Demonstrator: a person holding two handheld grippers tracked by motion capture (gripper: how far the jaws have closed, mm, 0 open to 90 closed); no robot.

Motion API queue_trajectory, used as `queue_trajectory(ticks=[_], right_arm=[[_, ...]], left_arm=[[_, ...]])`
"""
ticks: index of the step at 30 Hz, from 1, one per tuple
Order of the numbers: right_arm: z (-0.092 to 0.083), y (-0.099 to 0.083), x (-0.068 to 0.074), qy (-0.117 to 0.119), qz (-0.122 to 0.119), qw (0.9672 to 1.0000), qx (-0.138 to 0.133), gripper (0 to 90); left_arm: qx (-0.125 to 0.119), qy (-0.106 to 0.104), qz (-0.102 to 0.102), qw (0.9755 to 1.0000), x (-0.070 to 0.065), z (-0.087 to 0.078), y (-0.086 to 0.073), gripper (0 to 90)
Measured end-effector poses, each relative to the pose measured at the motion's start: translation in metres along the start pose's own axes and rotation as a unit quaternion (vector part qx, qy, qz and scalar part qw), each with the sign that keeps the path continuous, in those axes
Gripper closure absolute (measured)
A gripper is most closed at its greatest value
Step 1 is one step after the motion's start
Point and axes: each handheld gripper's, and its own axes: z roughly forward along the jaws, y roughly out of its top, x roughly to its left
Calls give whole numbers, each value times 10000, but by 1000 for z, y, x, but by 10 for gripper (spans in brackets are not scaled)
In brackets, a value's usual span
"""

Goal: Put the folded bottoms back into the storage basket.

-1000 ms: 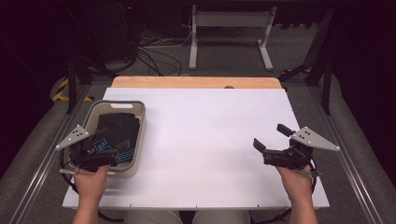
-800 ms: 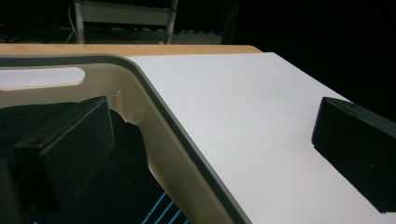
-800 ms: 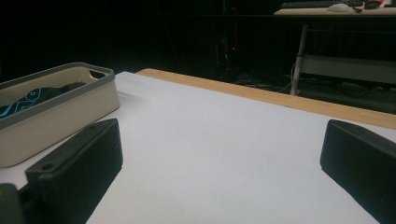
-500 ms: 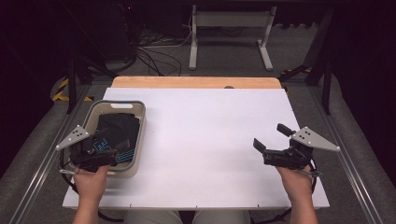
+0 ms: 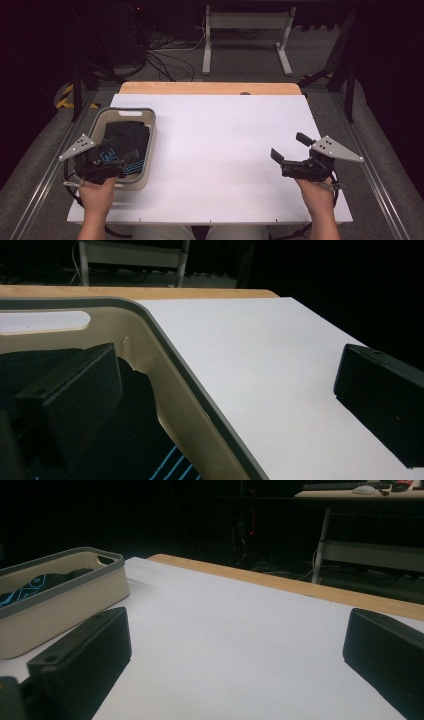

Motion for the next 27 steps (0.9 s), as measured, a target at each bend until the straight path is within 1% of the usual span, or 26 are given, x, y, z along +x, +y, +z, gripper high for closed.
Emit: queue_trajectory(ticks=[27], right_arm=[[0,1,1,-10,-22,10000,10,0]], left_arm=[[35,8,8,10000,0,0,0,1]])
